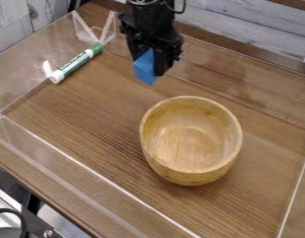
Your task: Remove the blue block from inside the brown bowl and put it on the table
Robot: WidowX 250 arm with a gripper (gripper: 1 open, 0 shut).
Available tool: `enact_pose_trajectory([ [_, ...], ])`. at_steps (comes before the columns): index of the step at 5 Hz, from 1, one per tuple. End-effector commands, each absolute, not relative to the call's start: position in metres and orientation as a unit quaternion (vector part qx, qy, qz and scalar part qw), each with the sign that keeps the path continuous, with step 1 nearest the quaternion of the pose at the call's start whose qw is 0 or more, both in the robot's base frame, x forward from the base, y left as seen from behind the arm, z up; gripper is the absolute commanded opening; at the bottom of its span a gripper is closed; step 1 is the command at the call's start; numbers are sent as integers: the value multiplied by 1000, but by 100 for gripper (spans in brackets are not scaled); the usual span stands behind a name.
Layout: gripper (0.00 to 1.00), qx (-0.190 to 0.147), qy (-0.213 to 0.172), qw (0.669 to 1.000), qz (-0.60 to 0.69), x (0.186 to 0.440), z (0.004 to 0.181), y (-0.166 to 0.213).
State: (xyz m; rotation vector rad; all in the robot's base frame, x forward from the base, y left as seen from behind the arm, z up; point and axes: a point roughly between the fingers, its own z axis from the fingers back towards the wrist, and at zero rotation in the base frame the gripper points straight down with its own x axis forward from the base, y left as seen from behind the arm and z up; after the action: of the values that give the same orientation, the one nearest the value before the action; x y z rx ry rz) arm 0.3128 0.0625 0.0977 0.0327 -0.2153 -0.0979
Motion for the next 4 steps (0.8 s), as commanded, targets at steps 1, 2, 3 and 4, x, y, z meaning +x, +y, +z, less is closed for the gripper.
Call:
enact_pose_trajectory([
  [1, 0, 27, -144, 988, -49, 330, 111, 73],
  [2, 0, 29, -148, 987, -51, 338, 107, 81],
  [3, 0, 31, -152, 986, -52, 345, 102, 87],
  [4, 0, 32, -156, 986, -54, 352, 96, 93],
])
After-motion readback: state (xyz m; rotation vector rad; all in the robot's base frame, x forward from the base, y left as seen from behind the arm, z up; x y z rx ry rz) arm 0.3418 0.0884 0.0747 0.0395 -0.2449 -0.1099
